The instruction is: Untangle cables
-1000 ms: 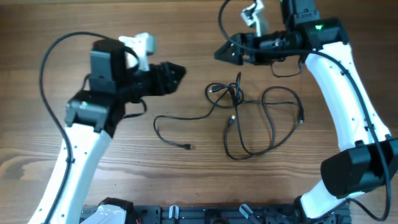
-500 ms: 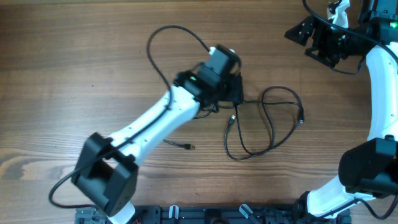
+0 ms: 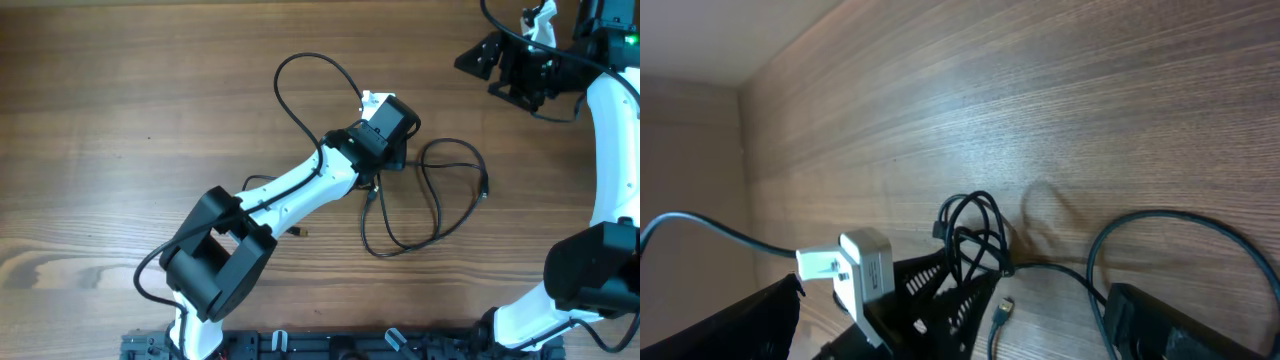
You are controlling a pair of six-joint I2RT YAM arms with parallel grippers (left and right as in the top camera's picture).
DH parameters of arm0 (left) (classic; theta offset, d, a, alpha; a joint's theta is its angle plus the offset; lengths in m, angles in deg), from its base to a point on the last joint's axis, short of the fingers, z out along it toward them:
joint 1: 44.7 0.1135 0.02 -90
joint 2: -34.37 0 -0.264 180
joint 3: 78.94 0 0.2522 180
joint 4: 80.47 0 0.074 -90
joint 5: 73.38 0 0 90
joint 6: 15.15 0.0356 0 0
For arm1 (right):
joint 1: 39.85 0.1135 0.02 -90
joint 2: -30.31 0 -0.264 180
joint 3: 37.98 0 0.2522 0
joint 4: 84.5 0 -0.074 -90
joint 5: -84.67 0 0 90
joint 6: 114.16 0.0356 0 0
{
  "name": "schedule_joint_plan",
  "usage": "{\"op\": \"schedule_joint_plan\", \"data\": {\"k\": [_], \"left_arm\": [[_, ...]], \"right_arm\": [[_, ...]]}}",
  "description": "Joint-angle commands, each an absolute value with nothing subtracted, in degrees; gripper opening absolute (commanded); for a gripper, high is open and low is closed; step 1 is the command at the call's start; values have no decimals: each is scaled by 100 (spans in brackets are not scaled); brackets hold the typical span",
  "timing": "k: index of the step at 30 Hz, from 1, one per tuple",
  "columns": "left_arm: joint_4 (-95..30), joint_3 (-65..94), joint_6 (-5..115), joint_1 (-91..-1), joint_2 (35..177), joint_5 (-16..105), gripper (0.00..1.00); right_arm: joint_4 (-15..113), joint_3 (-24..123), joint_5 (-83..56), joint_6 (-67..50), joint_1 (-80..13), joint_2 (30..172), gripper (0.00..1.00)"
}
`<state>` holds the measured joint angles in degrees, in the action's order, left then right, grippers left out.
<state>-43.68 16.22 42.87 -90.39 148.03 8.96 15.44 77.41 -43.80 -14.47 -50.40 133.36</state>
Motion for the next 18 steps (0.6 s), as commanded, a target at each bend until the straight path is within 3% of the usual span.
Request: {"op": "schedule_joint_plan", "data": {"k": [1,3,4,7,13,18], "left_arm": [[-4357,1710,4287,-9024,14978,752,51],[-4261,1710,4287,-9022,15037,750,34],[-4165,1712,4287,-9006,15035,750,20],[-4023,1712,4287,-8897,14821,754,6],[-3634,1712,4289,-8423,13634,1355,4],[-3306,1712,5338,-7426,12546,4468,4]], "right_arm": [[1495,7807,-4297,-1670,-5001,13209,100],[1491,7804,-4300,-1667,-5001,13209,100],[1474,7804,-4302,-1665,-4998,13209,100],[1386,7804,-4302,-1672,-4977,13209,100],[1196,7804,-4732,-2133,-4664,13209,100],[1100,7804,-5834,-2869,-3822,13209,99]]}}
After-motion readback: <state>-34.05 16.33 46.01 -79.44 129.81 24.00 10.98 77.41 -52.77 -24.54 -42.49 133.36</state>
